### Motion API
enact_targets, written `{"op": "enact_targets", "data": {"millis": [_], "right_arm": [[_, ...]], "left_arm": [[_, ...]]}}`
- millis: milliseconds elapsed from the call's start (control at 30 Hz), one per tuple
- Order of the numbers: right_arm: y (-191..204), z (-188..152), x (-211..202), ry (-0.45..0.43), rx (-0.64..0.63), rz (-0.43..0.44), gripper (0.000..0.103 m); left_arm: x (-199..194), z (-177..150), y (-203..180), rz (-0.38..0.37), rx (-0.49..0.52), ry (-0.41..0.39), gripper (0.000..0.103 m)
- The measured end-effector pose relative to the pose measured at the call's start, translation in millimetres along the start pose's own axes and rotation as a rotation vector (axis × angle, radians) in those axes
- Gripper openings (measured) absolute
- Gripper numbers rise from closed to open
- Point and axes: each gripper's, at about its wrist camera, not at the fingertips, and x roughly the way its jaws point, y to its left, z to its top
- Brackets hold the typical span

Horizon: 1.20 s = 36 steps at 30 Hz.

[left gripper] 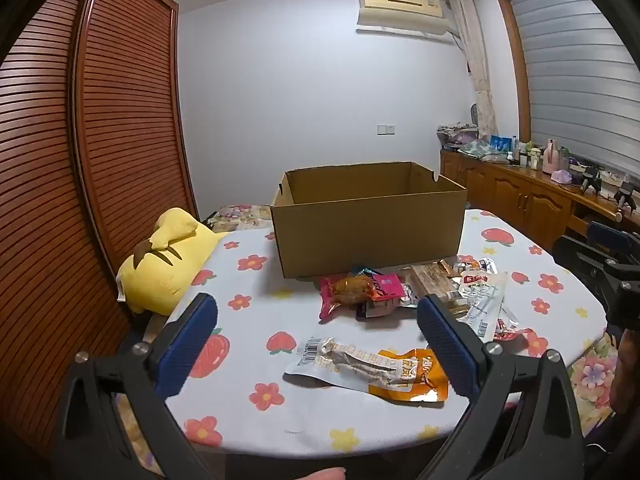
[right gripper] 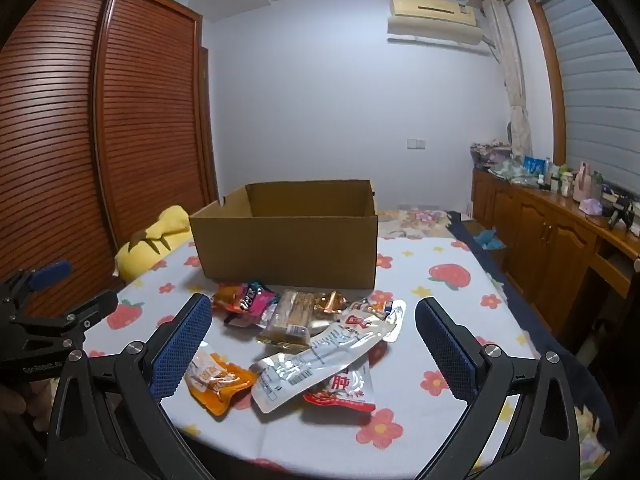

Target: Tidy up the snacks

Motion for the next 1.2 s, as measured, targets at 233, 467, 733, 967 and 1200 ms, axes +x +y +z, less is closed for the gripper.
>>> {"op": "enact_targets", "data": {"millis": [233, 467, 733, 967, 1200], "right_arm": [[0, 1, -2, 0.006, 0.0, -0.002, 0.103], [1, 0, -2, 0.009, 0.001, 0.0, 0.103], [0, -1, -2, 0.01, 0.003, -0.001, 0.103], [0, -1, -2, 0.009, 0.004, 0.001, 0.103], [0, -1, -2, 0.009, 0.005, -0.001, 0.103]], "left_arm": [[1, 1, 3, -0.003, 0.001, 0.003, 0.101], [-1, 0, -1, 0.001, 0.007, -0.002, 0.101], [-6, 1, -3, 0.0, 0.007, -0.01, 0.101], [-9, 5, -3, -0.003, 0.011, -0.014, 0.101], [-11, 7, -3, -0.006, 0.012, -0.021, 0.101]]}}
